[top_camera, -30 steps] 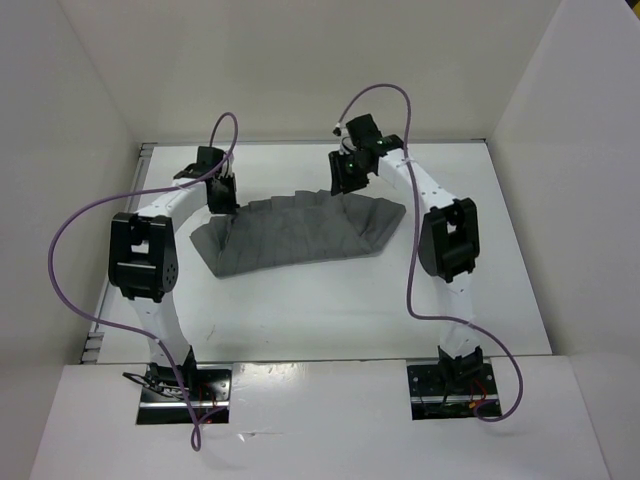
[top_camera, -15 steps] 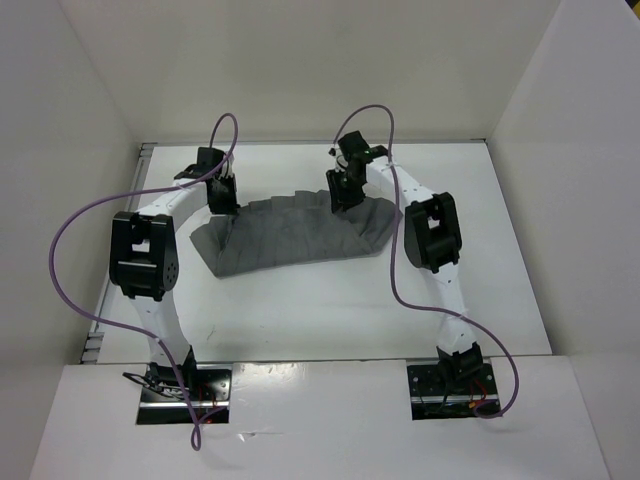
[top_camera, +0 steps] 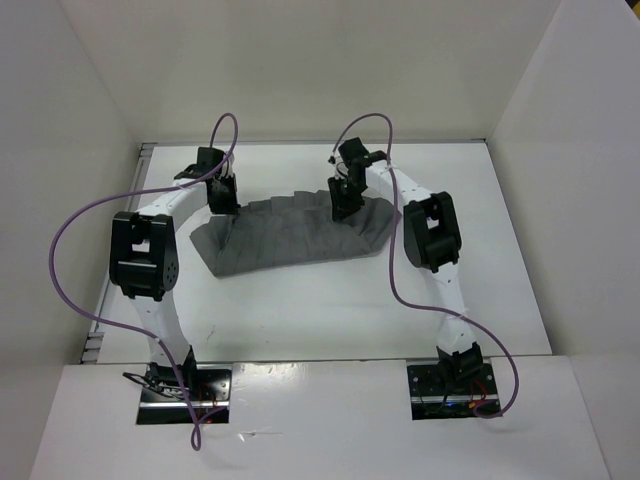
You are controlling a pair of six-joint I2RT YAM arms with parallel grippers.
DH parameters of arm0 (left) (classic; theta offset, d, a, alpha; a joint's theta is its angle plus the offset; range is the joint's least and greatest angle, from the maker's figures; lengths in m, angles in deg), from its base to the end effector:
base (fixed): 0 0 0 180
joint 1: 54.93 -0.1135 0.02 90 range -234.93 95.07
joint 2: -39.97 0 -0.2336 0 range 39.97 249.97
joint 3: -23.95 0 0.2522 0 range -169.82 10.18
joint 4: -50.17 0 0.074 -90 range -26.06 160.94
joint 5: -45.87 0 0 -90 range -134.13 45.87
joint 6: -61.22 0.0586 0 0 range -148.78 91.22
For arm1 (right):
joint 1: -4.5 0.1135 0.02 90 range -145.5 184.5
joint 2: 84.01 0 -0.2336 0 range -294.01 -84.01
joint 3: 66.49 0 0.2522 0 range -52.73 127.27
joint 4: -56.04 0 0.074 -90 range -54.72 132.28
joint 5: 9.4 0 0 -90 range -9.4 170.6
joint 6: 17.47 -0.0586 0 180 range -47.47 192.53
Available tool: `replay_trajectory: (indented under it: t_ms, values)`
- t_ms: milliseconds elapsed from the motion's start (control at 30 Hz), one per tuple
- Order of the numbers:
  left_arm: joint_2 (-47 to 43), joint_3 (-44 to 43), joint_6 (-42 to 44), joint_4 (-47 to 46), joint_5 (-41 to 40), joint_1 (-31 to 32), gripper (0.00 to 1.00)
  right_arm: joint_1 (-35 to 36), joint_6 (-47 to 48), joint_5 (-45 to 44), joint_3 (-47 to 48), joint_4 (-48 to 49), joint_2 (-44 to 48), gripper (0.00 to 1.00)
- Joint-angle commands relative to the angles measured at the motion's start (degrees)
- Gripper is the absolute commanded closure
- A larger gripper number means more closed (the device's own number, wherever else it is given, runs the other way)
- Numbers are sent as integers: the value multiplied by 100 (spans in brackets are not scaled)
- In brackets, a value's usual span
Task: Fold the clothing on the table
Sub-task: Fold the skirt
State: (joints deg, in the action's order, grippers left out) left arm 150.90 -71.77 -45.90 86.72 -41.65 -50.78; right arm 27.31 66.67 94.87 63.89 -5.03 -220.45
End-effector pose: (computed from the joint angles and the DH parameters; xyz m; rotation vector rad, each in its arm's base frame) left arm 0.4275 -0.0336 0.1614 -0.2621 2.4713 -0.2119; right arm 0.4469 0.2036 0.1273 -0.4790 2.7372 0.4760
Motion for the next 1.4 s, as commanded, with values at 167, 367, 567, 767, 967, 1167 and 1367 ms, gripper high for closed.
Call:
replay_trajectory:
  t_ms: [167, 367, 567, 767, 967, 1167, 1367]
  values:
    - [-10, 13, -72, -81, 43, -45, 97, -207, -211, 859, -587, 529, 178, 100]
    - [-116, 13, -19, -81, -134, -45, 97, -777, -888, 8, -1088, 776, 986, 100]
    - [-116, 13, -19, -81, -73, -45, 98, -1024, -951, -285, -1238, 644, 1050, 89]
    - [-63, 13, -19, -81, -20, -45, 98, -1024, -767, 576, -1238, 829, 944, 46]
    - [-63, 13, -19, -81, -20, -45, 98, -849, -705, 797, -729, 978, 882, 46]
    - [42, 13, -19, -81, -20, -45, 98, -655, -652, 858, -201, 855, 479, 46]
    - [42, 13, -19, -81, -72, -45, 98, -409, -652, 859, 361, 575, -84, 46]
